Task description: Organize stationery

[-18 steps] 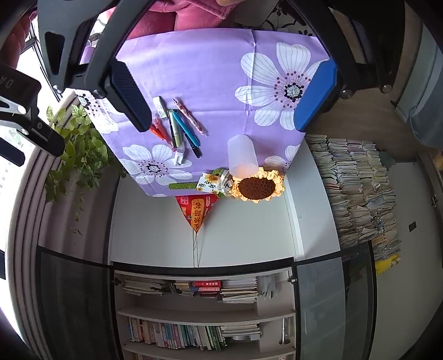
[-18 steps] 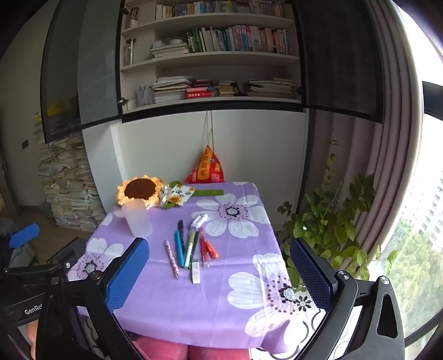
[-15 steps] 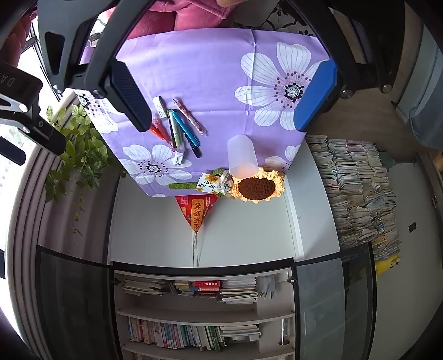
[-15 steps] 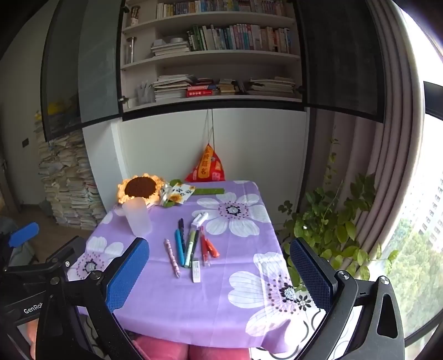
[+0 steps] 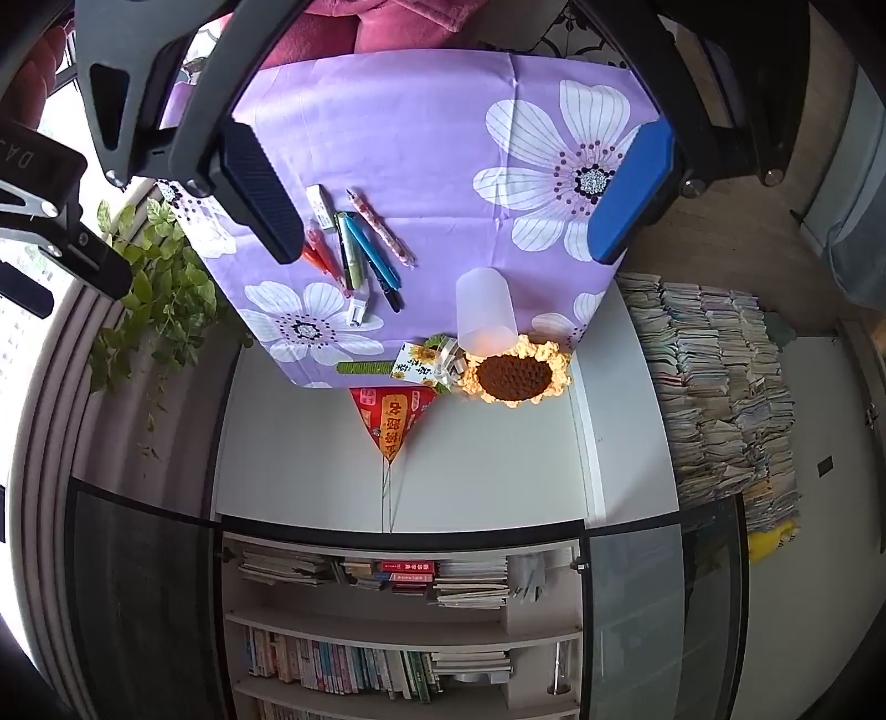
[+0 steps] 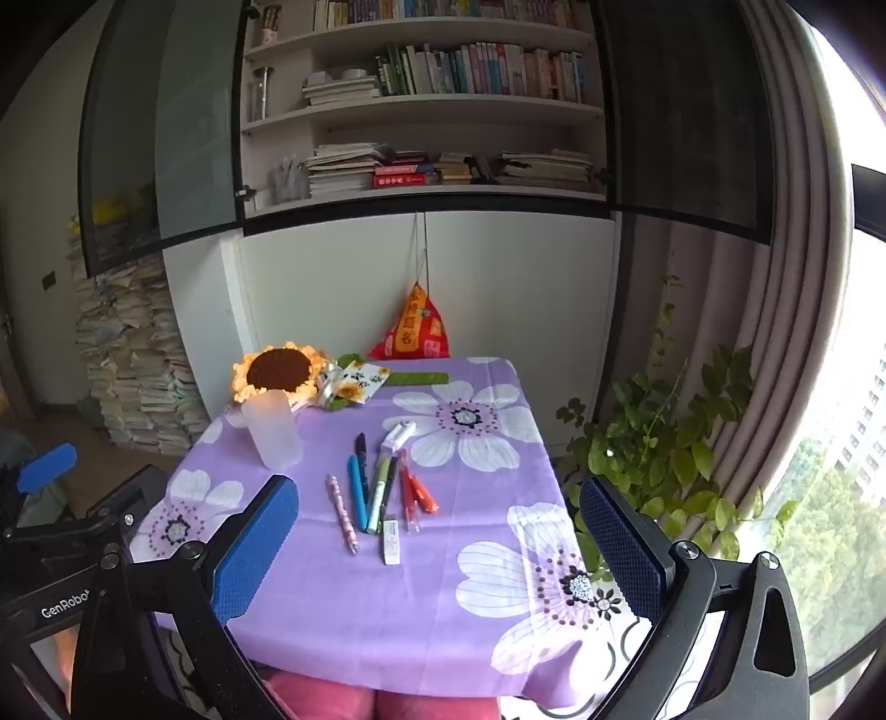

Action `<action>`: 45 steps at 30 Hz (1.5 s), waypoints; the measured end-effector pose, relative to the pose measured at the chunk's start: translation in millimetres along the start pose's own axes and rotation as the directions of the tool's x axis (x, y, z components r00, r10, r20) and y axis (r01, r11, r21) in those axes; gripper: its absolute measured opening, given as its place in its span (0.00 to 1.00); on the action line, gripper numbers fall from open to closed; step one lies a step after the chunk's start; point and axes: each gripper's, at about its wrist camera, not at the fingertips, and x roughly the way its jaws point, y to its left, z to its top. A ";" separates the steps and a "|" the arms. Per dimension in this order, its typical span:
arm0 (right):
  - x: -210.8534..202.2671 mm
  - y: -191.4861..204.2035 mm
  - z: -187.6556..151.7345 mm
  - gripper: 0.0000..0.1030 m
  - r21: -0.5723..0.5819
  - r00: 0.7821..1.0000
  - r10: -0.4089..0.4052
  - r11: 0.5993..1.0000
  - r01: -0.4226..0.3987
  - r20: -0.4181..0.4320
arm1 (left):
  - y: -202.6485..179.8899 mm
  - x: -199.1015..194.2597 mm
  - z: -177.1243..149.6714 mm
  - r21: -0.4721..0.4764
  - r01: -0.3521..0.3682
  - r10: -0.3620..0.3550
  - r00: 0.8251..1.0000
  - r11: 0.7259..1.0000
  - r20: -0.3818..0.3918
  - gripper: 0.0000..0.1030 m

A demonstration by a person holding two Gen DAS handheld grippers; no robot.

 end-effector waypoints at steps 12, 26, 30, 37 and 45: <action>8.3 0.7 0.5 0.99 -0.003 1.000 0.001 1.000 -0.001 -0.008 | -3.6 8.1 1.1 0.032 0.017 -0.017 1.000 0.999 -0.005 0.99; 27.3 -2.3 -5.3 0.99 0.010 0.999 -0.008 1.000 0.008 -0.047 | -3.8 24.8 0.3 0.028 0.017 -0.016 0.999 0.999 -0.037 0.99; 28.4 -2.7 -4.5 0.99 0.009 0.999 -0.009 1.000 0.009 -0.046 | -2.3 29.7 0.0 0.025 0.008 -0.007 0.999 1.000 -0.046 0.99; 31.7 -2.7 -5.8 0.99 -0.007 0.999 -0.027 1.000 0.027 -0.027 | -4.0 34.5 -1.6 0.029 0.019 -0.017 0.998 0.999 -0.058 0.99; 34.5 -7.4 -6.3 0.99 0.035 0.999 0.002 0.999 0.000 -0.038 | -6.0 38.0 -3.0 0.032 0.038 -0.036 0.997 0.999 -0.067 0.99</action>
